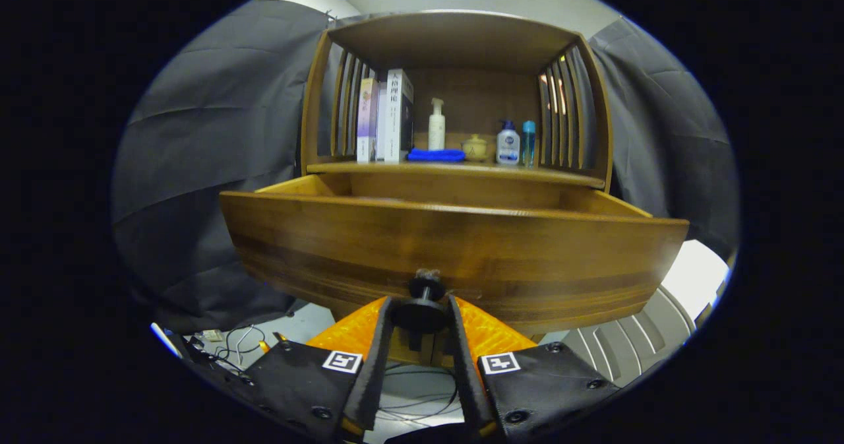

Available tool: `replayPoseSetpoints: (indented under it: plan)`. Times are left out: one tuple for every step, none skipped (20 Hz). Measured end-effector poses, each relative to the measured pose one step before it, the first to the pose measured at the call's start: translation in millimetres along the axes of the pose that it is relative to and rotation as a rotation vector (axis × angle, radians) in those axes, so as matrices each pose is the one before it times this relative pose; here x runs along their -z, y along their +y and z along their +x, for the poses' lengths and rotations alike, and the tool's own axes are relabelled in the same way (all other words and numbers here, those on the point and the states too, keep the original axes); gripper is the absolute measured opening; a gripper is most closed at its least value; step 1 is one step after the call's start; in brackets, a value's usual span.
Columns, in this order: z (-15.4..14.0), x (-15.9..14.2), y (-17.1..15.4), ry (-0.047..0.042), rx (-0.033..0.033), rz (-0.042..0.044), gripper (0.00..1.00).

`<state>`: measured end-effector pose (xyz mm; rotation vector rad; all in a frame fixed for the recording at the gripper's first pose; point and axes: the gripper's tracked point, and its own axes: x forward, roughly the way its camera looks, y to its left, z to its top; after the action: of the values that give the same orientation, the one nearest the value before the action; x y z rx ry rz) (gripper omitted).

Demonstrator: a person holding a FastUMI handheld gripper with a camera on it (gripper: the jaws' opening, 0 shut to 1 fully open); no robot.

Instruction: Pull open the drawer, take out the items inside it, and place them on the countertop above the cabinet.

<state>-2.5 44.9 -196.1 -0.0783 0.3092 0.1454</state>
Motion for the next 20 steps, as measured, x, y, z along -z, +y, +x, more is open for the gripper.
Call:
replayPoseSetpoints:
  plan:
    - [-4.72,-11.01,0.59,-0.04354,-0.00485,-0.01919,0.62]
    - [-3.05,-13.18,2.62,-0.03513,-0.01463,-0.02071,0.69]
    - [-4.60,-12.21,0.27,-0.03196,-0.00895,-0.01726,0.76]
    - [-0.68,-14.07,-1.64,-0.02953,-0.00409,-0.01123,0.83]
    - [-1.96,-14.32,-2.74,-0.03170,0.00131,-0.00398,0.90]
    - [2.21,-15.10,-1.92,-0.02428,-0.00224,0.00502,0.98]
    - [2.23,-12.95,0.09,-0.01281,-0.00818,0.00851,0.98]
    - [2.74,-10.54,-0.92,-0.00587,-0.00567,0.00819,0.98]
    - [5.56,-12.03,-4.12,-0.00499,-0.00222,0.00730,0.98]
    - [5.61,-11.75,-3.31,-0.01156,0.00060,0.00830,0.98]
    - [7.63,-10.66,-2.55,-0.00627,-0.00196,0.00298,0.98]
    - [7.57,-8.58,-2.58,0.00026,-0.00278,-0.00136,0.98]
    - [7.26,-6.56,-3.59,0.00259,0.00113,-0.00203,0.98]
    - [8.03,-6.11,-2.84,0.00872,-0.00215,-0.00302,0.98]
    - [7.25,-6.21,-3.00,0.00702,0.00143,0.00067,0.98]
    - [7.09,-3.90,-2.78,0.01441,-0.00008,0.00208,0.98]
    - [8.04,-2.89,-1.52,0.01822,-0.00337,0.00635,0.98]
    - [6.93,0.10,-0.08,0.02799,-0.00955,0.00498,0.98]
    - [7.54,3.60,-1.96,0.04115,-0.00345,0.00571,0.98]
    - [7.47,5.04,-1.33,0.04888,-0.00633,0.00263,0.98]
